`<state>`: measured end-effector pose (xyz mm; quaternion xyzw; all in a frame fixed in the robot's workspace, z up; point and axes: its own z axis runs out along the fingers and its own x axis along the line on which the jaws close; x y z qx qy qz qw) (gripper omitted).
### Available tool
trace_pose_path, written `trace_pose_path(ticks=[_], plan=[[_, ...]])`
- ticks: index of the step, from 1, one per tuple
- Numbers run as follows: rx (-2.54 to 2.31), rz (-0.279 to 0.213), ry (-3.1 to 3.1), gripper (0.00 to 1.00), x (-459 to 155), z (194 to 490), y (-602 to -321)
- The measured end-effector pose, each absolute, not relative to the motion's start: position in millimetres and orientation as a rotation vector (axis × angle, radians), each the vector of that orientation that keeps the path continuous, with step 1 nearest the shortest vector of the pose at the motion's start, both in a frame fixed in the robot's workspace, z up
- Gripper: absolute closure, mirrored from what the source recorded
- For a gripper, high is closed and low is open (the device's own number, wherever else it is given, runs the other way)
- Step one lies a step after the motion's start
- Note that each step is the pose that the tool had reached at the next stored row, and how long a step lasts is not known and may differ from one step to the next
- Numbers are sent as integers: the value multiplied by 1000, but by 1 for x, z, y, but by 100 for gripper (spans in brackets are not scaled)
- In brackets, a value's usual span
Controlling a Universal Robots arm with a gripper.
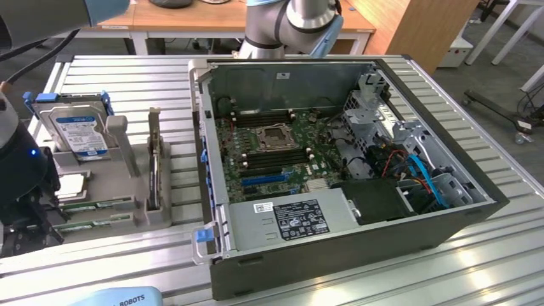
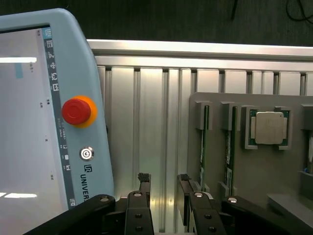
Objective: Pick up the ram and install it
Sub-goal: 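Pick up the ram and move it above insertion slot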
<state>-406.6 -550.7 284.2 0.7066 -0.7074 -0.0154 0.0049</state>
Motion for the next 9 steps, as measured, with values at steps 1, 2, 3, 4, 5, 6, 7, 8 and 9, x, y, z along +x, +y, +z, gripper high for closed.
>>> trace_pose_path(ticks=[1,2,3,4,5,6,7,8,9], plan=[[2213,-48,-2215,65,-407,284,-548],[2213,-48,-2215,65,-407,284,-545],[2213,-48,-2216,65,-407,284,-541],[2213,-48,-2215,65,-407,283,-537],[2213,-48,-2216,65,-407,283,-534],[2213,-48,-2216,65,-407,283,-531],[2213,-48,-2216,65,-407,283,-529],[2213,-48,-2216,65,-407,283,-526],[2213,-48,-2216,65,-407,282,-523]])
